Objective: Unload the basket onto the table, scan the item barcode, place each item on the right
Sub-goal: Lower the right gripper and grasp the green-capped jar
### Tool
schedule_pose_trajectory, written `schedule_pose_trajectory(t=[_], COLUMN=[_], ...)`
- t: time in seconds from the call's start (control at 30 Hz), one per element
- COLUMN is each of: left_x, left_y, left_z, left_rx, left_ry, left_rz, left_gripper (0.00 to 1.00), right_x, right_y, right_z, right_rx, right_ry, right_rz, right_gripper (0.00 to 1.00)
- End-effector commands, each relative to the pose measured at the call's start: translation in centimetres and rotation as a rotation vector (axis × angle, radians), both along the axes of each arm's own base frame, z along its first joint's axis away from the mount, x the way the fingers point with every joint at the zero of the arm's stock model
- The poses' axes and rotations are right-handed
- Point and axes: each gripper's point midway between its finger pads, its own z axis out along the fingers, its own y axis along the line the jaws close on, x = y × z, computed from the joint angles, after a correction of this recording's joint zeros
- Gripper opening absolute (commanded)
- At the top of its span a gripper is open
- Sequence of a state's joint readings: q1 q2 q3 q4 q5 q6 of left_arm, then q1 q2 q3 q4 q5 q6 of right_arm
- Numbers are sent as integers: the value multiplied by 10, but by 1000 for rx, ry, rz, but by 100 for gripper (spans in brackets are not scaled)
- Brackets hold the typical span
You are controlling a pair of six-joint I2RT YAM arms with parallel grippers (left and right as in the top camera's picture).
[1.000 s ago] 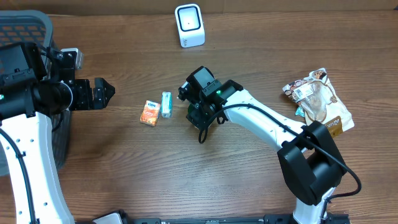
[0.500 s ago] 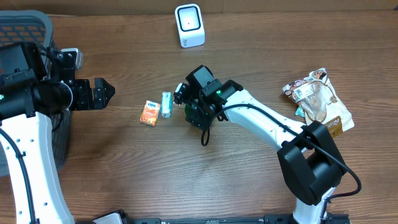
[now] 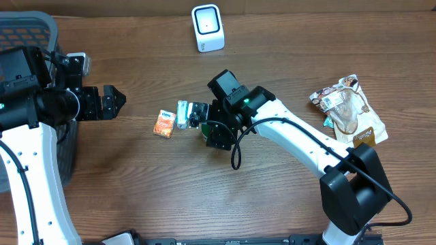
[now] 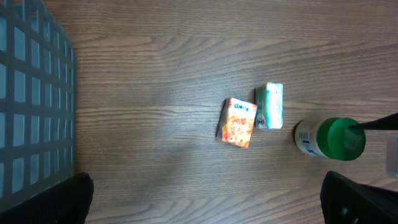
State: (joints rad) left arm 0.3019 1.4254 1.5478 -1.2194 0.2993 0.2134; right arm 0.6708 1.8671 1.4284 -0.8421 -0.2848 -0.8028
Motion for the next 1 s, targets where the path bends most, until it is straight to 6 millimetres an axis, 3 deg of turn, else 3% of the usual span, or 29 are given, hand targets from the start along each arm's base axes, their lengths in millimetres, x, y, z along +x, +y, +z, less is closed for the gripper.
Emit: schedule_pose_trajectory(t=[0.0,0.03,0.2,0.23,0.33,0.53,0.63,0.77,0.97], left_x=[0,0,0,0,0,0,0,0,0], left_y=[2,2,2,2,2,2,2,2,2], left_z=[-3,-3,-3,-3,-3,-3,-3,-3,-3], left_rx=[5,5,5,5,5,5,5,5,5], left_ry=[6,6,5,5,6,6,6,6,5], left_rz=[-8,-8,-7,-7,-7,-8,-7,-8,-7], left_gripper=[100,100,100,100,100,99,99,99,100], right_x=[-9,-7,26,36,50,66,60,51,36], right_y=[16,20,32,30,23,-6,-11,-16,1], right_z=[22,24,40,45,53,75,86,81,64], right_rx=[109,134,241,258,279,219,203,152,101], right_ry=[18,33,158,190,229,170,206,244,308], right_rz=[53,15,-472,-619,-842,-1156,-1217,-1243,-1068], right_gripper=[90,100,100,100,100,100,100,100,100])
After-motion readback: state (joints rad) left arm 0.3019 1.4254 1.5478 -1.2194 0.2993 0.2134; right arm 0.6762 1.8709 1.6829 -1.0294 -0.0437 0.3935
